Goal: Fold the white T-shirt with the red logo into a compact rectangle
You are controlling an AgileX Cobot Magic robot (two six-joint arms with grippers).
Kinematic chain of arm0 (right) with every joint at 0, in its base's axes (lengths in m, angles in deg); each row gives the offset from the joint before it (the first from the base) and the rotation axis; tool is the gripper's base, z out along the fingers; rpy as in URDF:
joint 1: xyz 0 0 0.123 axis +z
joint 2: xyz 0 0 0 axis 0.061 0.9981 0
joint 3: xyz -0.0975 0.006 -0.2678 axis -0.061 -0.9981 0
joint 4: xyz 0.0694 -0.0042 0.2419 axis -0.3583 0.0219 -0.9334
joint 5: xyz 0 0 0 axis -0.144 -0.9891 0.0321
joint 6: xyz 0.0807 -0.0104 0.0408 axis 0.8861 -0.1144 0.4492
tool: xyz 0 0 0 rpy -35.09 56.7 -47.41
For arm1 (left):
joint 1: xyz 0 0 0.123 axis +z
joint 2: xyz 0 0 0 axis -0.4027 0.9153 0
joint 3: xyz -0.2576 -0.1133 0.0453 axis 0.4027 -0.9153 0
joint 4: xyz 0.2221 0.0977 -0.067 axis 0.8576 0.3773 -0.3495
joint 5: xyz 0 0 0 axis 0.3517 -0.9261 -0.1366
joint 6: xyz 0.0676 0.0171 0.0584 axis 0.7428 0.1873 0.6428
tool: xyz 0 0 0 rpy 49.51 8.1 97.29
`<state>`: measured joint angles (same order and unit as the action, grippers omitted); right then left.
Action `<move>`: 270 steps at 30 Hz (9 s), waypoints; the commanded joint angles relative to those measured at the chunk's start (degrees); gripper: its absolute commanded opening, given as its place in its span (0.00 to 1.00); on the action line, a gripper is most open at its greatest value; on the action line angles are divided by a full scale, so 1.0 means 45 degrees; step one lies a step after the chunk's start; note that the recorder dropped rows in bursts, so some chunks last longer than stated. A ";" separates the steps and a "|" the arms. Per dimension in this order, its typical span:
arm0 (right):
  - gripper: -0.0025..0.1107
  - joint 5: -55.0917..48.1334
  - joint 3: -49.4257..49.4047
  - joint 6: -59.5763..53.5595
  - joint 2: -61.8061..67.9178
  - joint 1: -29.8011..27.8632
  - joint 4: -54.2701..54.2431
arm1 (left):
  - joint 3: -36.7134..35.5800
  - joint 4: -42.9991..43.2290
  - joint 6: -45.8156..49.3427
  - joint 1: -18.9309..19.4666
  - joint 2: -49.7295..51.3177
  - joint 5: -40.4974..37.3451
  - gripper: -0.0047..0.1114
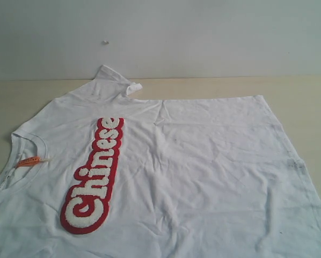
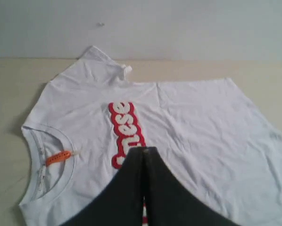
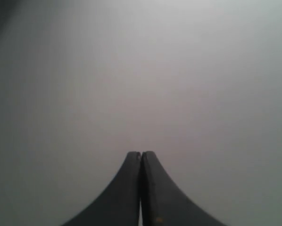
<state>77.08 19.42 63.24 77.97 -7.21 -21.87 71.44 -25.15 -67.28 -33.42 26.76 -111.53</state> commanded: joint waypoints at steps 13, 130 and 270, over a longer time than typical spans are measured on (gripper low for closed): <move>0.02 -0.5477 0.8456 0.6602 0.7922 0.2432 2.0300 | 0.4717 0.1425 0.3936 -0.1589 0.4892 -0.1848 0.04; 0.02 -1.8812 1.4881 -2.6441 2.3813 0.3933 0.2916 | 0.4475 0.4630 1.5593 -0.0167 1.7870 0.2493 0.04; 0.02 -1.8953 1.6245 -2.7107 2.7048 0.0970 0.3151 | 0.5776 0.2236 1.9208 0.1395 1.9149 0.0344 0.04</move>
<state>-8.95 92.99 -59.10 200.45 -2.43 -10.44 97.02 -15.44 19.79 -28.48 116.08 -107.66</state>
